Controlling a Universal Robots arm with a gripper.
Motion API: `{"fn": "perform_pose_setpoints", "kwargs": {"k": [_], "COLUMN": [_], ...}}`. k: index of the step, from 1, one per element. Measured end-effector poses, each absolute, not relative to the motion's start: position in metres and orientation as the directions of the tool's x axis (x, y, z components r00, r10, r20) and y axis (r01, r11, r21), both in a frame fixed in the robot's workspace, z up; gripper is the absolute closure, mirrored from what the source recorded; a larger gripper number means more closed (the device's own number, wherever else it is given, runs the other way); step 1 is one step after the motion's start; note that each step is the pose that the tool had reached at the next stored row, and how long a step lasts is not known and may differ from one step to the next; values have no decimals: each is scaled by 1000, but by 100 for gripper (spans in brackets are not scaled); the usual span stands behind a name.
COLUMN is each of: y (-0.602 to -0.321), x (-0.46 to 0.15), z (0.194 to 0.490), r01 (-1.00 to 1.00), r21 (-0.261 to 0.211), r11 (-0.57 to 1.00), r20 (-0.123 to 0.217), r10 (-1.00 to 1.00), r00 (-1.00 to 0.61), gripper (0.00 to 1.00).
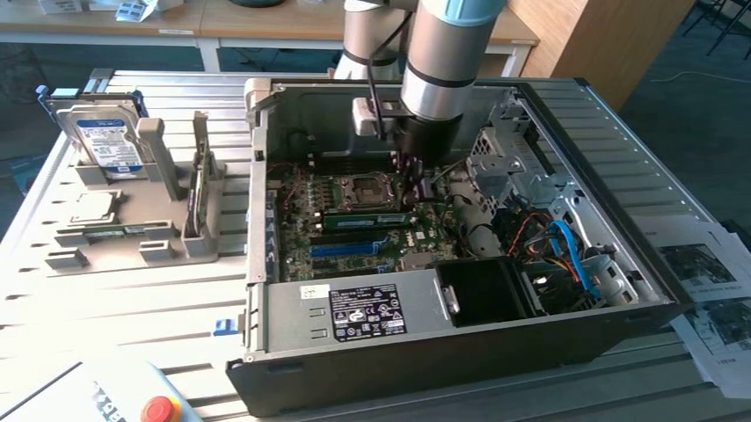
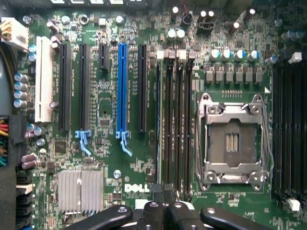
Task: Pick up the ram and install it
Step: 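Press down the ram until it locks into place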
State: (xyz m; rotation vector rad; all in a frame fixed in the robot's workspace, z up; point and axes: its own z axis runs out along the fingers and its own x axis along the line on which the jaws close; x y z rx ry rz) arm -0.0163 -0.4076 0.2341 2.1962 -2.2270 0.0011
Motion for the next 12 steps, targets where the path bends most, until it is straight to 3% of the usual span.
{"fn": "perform_pose_setpoints", "kwargs": {"k": [12], "y": [-406], "x": [-40], "z": [234], "r01": [-1000], "r21": [7], "r11": [14], "r20": [10], "r10": [-1000], "r00": [-14], "gripper": [90]}}
